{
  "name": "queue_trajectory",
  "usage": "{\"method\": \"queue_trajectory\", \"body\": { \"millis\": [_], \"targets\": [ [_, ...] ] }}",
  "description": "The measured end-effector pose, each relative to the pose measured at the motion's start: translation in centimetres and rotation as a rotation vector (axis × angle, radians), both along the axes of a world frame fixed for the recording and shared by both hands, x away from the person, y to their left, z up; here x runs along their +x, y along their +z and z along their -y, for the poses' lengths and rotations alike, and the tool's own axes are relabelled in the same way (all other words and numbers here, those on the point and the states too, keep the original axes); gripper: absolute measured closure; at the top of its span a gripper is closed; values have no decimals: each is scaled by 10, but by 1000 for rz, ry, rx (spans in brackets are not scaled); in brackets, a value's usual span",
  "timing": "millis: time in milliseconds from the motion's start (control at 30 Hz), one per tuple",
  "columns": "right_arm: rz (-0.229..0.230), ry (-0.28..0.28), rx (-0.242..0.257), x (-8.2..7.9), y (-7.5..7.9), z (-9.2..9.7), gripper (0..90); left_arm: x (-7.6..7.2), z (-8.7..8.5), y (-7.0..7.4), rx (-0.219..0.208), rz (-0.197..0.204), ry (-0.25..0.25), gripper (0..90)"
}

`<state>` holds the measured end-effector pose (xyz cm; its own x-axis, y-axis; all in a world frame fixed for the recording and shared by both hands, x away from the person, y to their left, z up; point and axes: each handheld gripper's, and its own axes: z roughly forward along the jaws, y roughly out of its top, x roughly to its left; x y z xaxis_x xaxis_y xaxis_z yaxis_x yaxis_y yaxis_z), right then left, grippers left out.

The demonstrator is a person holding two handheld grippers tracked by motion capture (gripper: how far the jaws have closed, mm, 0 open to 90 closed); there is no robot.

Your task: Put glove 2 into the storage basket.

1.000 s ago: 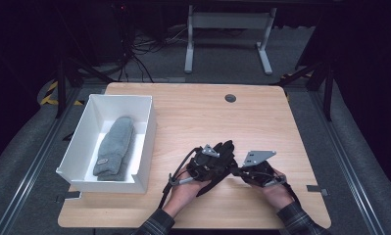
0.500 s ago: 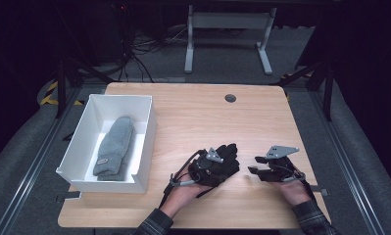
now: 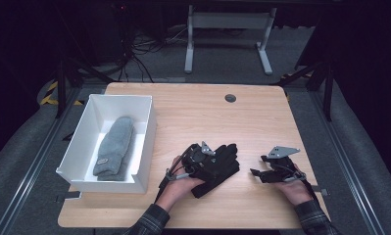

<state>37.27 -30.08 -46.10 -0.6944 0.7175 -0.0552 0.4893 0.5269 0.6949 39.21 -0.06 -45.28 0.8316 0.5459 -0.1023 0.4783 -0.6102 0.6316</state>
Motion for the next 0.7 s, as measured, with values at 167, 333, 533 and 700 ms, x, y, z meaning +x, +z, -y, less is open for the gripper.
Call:
{"method": "queue_trajectory", "body": {
  "millis": [167, 333, 533, 700],
  "targets": [
    [-3, 3, 6, 0, 0, 0, 297, 1, -1, -3, -8, -18, -14, 238],
    [-3, 4, 12, 0, -1, 0, 299, -1, 1, 0, -15, -51, -75, 473],
    [-6, 3, 22, 1, -2, 1, 298, -2, 2, 8, -24, -100, -87, 679],
    [11, 5, 41, 0, -4, 3, 258, -6, -2, 25, -37, -83, -88, 684]
  ]
}}
